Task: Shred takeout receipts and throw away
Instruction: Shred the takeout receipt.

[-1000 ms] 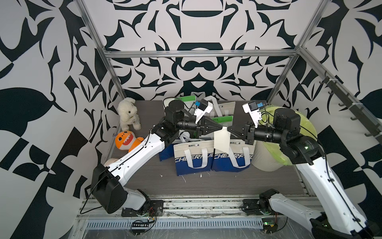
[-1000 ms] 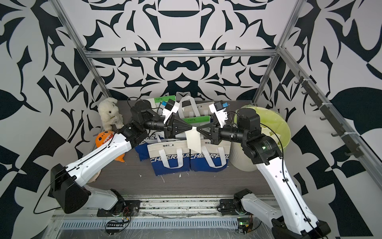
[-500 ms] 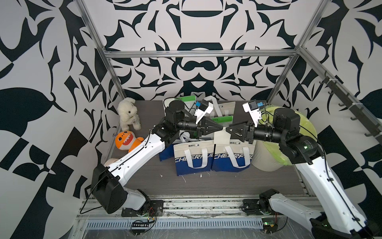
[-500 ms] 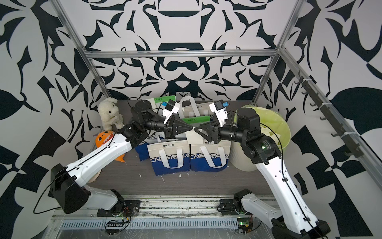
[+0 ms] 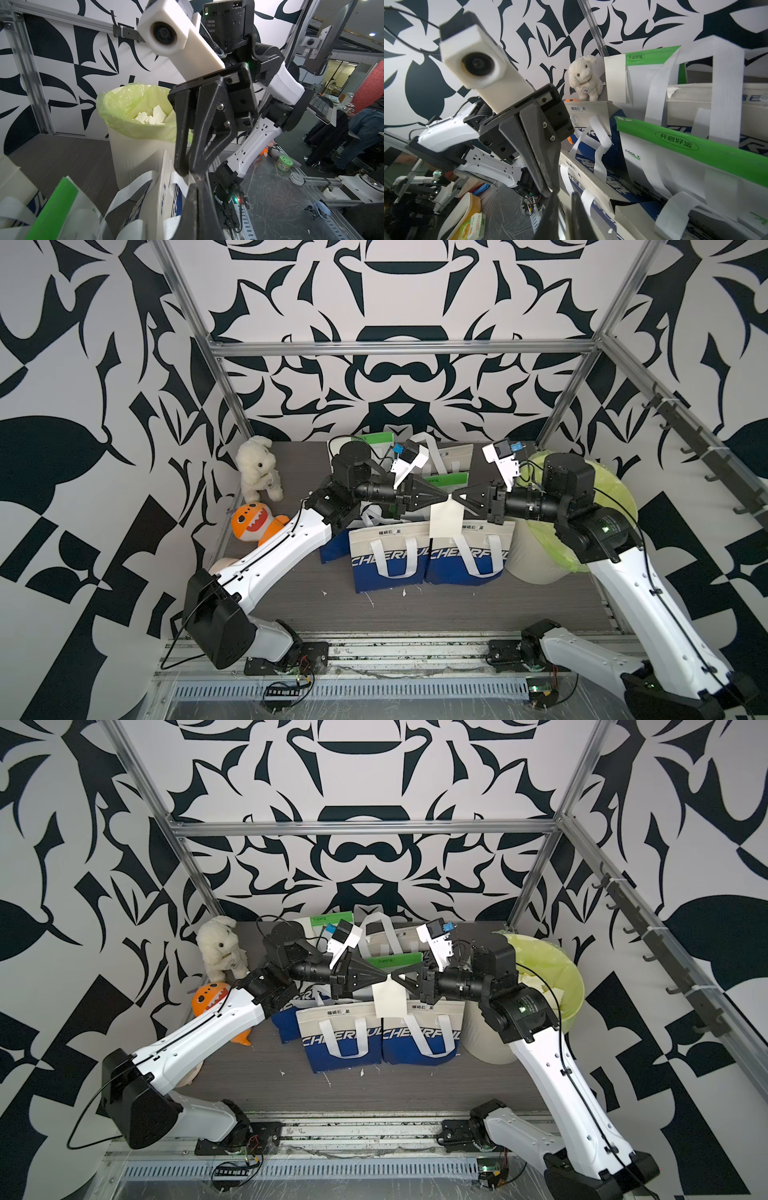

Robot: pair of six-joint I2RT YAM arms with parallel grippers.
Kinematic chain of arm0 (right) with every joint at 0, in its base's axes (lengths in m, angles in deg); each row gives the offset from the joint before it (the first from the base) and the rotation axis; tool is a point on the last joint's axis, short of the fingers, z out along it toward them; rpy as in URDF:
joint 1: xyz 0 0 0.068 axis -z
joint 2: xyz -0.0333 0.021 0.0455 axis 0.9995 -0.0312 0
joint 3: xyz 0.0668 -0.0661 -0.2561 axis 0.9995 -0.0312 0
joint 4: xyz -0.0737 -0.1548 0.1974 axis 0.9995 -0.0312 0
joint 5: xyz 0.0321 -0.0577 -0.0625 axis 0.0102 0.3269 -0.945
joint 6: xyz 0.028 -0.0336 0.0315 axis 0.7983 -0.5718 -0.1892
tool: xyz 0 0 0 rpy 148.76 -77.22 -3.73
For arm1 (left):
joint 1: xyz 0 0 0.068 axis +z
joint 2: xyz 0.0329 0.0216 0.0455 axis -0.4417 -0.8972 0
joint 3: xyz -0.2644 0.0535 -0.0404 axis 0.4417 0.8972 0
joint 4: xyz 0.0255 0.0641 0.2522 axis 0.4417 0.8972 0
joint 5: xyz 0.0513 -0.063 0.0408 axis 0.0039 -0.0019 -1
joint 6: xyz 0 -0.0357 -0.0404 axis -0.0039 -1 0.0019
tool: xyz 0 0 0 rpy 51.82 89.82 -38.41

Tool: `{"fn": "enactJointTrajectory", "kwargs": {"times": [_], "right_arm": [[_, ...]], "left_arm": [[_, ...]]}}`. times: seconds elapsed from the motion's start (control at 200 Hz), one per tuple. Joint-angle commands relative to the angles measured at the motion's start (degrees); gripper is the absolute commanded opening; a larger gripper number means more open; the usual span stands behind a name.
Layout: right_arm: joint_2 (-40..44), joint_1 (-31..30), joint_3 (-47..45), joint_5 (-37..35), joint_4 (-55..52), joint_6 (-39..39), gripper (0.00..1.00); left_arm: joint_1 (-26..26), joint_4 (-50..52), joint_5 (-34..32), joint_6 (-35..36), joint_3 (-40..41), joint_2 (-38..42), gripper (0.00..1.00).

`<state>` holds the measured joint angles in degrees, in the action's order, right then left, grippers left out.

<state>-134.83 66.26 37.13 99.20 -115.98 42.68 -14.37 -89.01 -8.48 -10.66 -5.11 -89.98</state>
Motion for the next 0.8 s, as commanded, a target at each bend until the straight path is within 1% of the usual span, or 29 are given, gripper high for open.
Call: {"fn": "enactJointTrajectory", "kwargs": {"times": [0.0,0.015,0.115,0.17,0.225,0.31,0.455,0.625,0.685,0.71,0.795], "right_arm": [[0.1,-0.7,0.5,1.3,2.9,0.2,0.02],[0.1,-0.8,0.4,1.3,3.0,0.3,0.0],[0.4,-1.4,-0.4,-0.3,3.3,1.7,0.0],[0.3,-1.8,-1.0,-3.4,3.1,3.4,0.0],[-0.2,-2.2,-1.4,-7.8,2.0,5.2,0.0],[-0.8,-2.3,-3.1,-11.8,2.7,9.5,0.0],[-0.4,-2.3,-5.9,-16.8,5.2,13.3,0.0],[-2.1,-2.4,-5.7,-17.3,4.8,13.9,0.0],[-2.6,-2.4,-5.4,-18.1,4.2,13.8,0.0],[-2.7,-2.4,-5.3,-18.5,4.0,13.7,0.0],[-3.3,-2.3,-5.1,-19.0,3.4,13.0,0.0]], "left_arm": [[-0.3,-0.8,-0.2,0.0,-1.7,-0.4,0.0],[-0.3,-0.8,-0.5,0.2,-1.7,-0.4,0.0],[-0.5,-0.6,-4.4,0.9,-1.5,-0.4,0.0],[-1.1,-0.2,-7.5,2.2,-1.2,-0.1,0.0],[-2.3,0.5,-9.8,5.2,-0.7,0.4,0.0],[-4.1,0.4,-11.0,8.3,0.3,1.1,0.0],[-4.9,-3.1,-11.9,8.1,3.1,2.8,0.0],[-5.2,-7.7,-14.8,7.9,7.4,7.1,0.0],[-5.2,-8.3,-15.3,7.9,8.4,7.7,0.0],[-5.2,-8.4,-15.6,7.9,8.8,9.9,0.0],[-5.2,-8.5,-16.5,7.8,9.9,11.7,0.0]]}}
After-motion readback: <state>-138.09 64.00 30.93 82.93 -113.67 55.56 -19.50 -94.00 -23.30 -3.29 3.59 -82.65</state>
